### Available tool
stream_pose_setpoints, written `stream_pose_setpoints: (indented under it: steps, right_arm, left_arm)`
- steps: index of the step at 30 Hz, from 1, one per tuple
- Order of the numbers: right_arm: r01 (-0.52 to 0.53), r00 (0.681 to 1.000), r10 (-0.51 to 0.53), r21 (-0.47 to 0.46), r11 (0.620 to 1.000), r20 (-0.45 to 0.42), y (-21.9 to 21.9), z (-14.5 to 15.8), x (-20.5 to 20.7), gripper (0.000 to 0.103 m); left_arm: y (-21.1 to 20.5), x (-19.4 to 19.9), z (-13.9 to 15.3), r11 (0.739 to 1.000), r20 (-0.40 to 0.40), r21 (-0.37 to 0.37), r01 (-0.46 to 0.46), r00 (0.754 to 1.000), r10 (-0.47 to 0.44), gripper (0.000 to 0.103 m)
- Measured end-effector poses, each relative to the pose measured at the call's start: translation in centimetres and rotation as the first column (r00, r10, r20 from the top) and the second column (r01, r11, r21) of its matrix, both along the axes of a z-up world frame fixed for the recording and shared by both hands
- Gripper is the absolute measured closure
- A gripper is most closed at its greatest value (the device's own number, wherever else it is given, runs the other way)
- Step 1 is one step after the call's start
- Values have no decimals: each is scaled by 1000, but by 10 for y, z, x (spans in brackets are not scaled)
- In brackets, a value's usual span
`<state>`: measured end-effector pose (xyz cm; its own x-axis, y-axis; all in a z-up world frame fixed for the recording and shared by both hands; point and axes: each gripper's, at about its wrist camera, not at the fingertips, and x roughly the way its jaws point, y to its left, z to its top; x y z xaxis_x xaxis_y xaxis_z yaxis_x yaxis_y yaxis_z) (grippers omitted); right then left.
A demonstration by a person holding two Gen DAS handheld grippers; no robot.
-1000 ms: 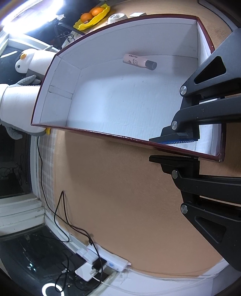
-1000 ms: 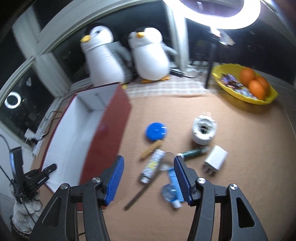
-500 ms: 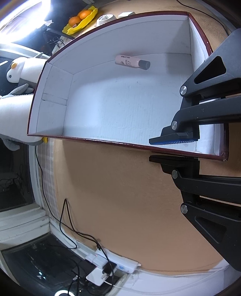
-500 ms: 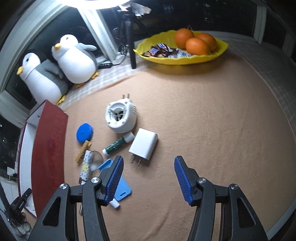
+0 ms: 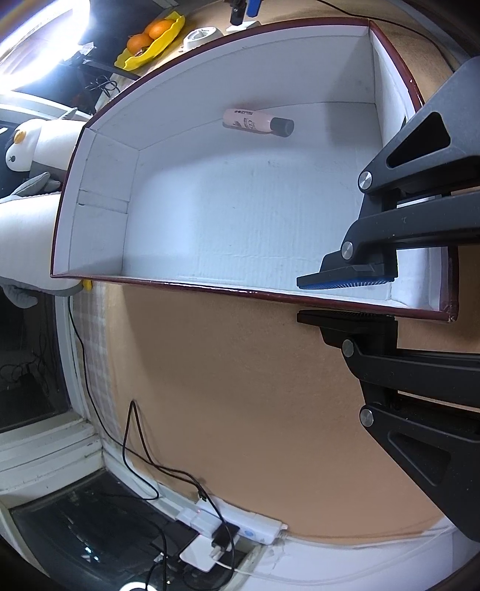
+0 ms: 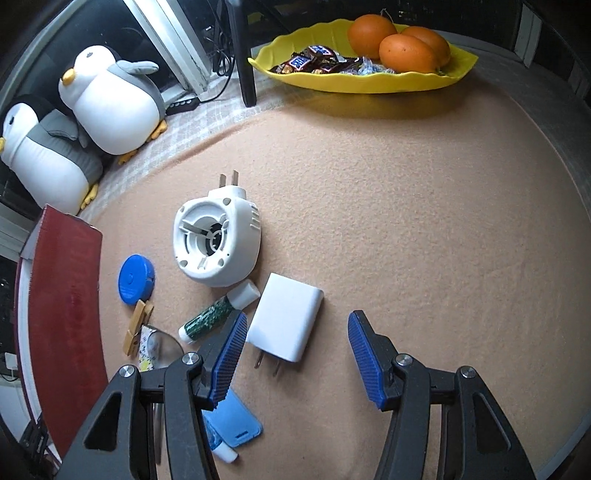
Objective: Organize rigid objects
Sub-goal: 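Move the right gripper back to the white USB charger, then grasp the white USB charger with the right gripper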
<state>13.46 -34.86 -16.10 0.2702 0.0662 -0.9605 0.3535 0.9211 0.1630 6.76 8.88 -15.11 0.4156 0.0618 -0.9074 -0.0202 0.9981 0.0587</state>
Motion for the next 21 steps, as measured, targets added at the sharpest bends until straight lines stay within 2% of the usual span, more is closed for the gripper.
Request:
stream_pose_setpoints:
  steps: [11, 16, 18, 21]
  right_arm:
    - [-33, 999, 32, -19, 999, -39, 8, -10, 12, 52]
    - [-51, 998, 49, -23, 998, -47, 13, -11, 15, 59]
    - [-61, 997, 60, -30, 998, -54, 16, -12, 16, 65]
    - [-71, 996, 69, -44, 996, -56, 18, -12, 18, 66]
  left_arm:
    - [-2, 2, -1, 1000, -4, 14, -3, 1000, 3, 93]
    - [-2, 2, -1, 1000, -4, 15, -2, 1000, 2, 93]
    - [-2, 2, -1, 1000, -4, 14, -3, 1000, 3, 93]
    - [-2, 2, -1, 1000, -3, 15, -2, 1000, 2, 93]
